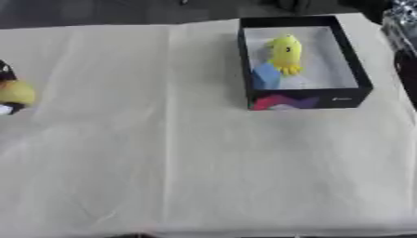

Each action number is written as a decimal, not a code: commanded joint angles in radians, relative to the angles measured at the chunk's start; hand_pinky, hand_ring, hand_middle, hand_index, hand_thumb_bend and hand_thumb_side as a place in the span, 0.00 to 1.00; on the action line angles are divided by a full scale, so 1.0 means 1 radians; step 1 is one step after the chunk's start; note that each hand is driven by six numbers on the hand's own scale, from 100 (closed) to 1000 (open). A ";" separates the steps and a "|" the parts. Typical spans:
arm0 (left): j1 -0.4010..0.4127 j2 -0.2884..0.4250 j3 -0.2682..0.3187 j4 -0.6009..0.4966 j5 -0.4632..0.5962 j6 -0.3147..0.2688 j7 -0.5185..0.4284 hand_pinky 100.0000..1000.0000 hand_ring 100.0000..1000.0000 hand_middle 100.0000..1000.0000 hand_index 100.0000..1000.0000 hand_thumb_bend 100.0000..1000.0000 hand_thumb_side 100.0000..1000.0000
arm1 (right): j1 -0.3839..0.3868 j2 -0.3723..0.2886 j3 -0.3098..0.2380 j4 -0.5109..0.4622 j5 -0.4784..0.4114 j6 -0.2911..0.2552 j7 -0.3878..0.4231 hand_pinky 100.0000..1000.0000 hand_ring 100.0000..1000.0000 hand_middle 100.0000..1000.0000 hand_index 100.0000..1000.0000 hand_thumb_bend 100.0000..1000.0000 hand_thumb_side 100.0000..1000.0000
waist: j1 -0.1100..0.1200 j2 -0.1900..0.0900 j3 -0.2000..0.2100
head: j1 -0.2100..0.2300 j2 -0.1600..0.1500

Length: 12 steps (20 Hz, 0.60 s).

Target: Pick up the objects with one hand, pass them to the other hand, and then place them into the box on the other side of the table.

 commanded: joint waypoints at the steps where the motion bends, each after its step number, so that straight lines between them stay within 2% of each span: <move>1: -0.010 -0.012 0.036 -0.050 -0.008 -0.008 0.062 0.70 0.56 0.48 0.52 0.14 0.00 | -0.034 -0.009 0.015 -0.063 -0.011 0.004 0.033 0.97 1.00 0.83 1.00 0.00 0.40 | -0.002 -0.028 0.000 | -0.002 -0.015; 7: 0.011 -0.080 0.072 -0.109 -0.054 -0.057 0.191 0.69 0.56 0.49 0.52 0.11 0.00 | -0.101 0.050 0.084 -0.143 0.007 0.023 0.131 0.97 1.00 0.85 1.00 0.00 0.38 | -0.006 -0.030 -0.002 | -0.007 -0.016; 12: 0.040 -0.139 0.098 -0.139 -0.124 -0.113 0.299 0.69 0.56 0.49 0.52 0.12 0.00 | -0.168 0.115 0.159 -0.162 0.048 0.023 0.222 0.97 1.00 0.86 1.00 0.00 0.36 | -0.014 -0.032 -0.003 | -0.013 -0.009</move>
